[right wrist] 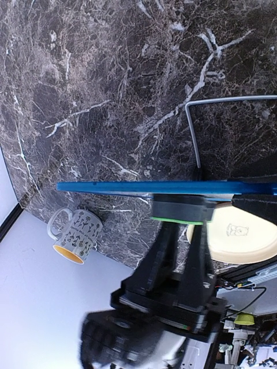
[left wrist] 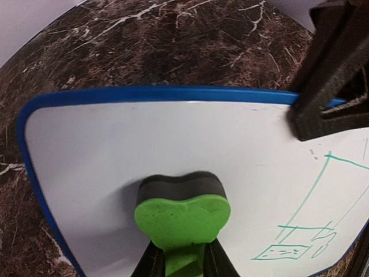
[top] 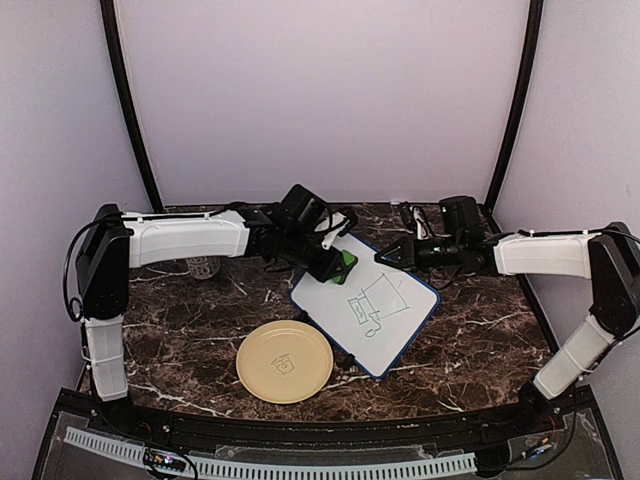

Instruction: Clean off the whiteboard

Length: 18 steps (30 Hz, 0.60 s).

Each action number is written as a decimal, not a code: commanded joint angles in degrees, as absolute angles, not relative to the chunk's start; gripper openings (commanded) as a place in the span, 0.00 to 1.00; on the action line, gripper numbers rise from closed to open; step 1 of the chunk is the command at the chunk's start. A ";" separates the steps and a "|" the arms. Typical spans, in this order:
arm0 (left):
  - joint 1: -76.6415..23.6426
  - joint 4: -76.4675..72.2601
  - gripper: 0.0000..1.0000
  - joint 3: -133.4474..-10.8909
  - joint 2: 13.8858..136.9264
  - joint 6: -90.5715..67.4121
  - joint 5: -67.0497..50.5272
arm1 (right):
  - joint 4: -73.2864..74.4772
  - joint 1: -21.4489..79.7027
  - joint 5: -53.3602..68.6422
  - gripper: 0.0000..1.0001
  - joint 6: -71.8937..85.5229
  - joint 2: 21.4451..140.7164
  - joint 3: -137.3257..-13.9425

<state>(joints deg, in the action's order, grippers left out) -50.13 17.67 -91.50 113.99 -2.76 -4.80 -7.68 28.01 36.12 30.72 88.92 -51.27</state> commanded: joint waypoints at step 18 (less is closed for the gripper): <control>-56.18 10.90 0.02 -73.91 110.55 -0.44 -3.35 | -5.95 28.40 36.92 0.00 28.28 89.91 -51.11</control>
